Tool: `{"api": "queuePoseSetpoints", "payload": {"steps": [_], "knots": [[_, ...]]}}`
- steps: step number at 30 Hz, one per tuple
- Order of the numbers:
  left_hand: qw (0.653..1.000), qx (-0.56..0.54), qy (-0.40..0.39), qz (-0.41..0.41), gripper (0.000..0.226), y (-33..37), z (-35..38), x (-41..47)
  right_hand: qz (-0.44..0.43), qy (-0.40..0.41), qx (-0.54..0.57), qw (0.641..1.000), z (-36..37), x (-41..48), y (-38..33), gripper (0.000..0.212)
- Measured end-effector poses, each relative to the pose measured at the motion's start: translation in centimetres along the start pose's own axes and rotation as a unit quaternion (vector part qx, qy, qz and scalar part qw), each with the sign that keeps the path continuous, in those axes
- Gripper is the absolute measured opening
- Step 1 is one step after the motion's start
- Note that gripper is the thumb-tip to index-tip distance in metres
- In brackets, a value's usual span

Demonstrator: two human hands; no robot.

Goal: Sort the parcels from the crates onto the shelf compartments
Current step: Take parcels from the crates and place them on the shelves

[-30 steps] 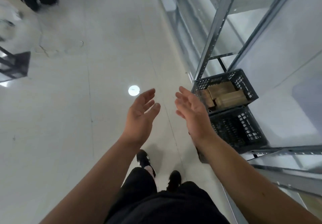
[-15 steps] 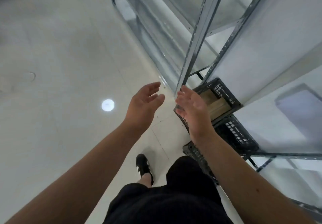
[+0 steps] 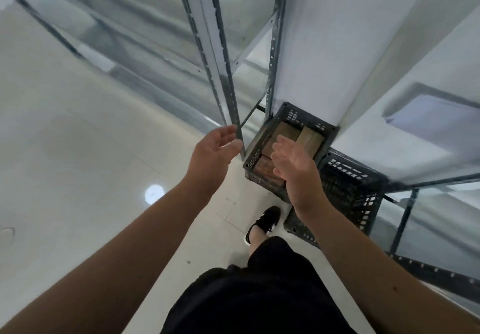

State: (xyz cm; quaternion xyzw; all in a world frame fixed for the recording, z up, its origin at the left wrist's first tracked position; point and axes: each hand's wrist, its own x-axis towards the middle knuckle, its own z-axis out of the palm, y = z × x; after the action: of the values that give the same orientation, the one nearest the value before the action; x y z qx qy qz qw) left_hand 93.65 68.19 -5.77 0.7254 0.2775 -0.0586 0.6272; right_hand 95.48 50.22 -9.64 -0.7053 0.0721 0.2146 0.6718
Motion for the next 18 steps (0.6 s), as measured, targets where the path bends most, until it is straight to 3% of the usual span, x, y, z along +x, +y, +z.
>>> {"api": "queuePoseSetpoints", "payload": {"steps": [10,15,18], "knots": [[0.991,0.064,-0.095,-0.062,0.027,1.3,7.1,11.6,0.07,0.116,0.058,0.989,-4.7,9.6,0.2,0.044],[0.97,0.126,-0.178,-0.109,0.036,-2.1,9.5,17.4,0.148,0.196,0.087,0.966,-5.7,12.4,4.3,0.051],[0.962,0.137,-0.193,-0.135,0.034,-4.3,10.6,22.0,0.195,0.244,0.111,0.944,-5.7,14.0,7.0,0.044]]}}
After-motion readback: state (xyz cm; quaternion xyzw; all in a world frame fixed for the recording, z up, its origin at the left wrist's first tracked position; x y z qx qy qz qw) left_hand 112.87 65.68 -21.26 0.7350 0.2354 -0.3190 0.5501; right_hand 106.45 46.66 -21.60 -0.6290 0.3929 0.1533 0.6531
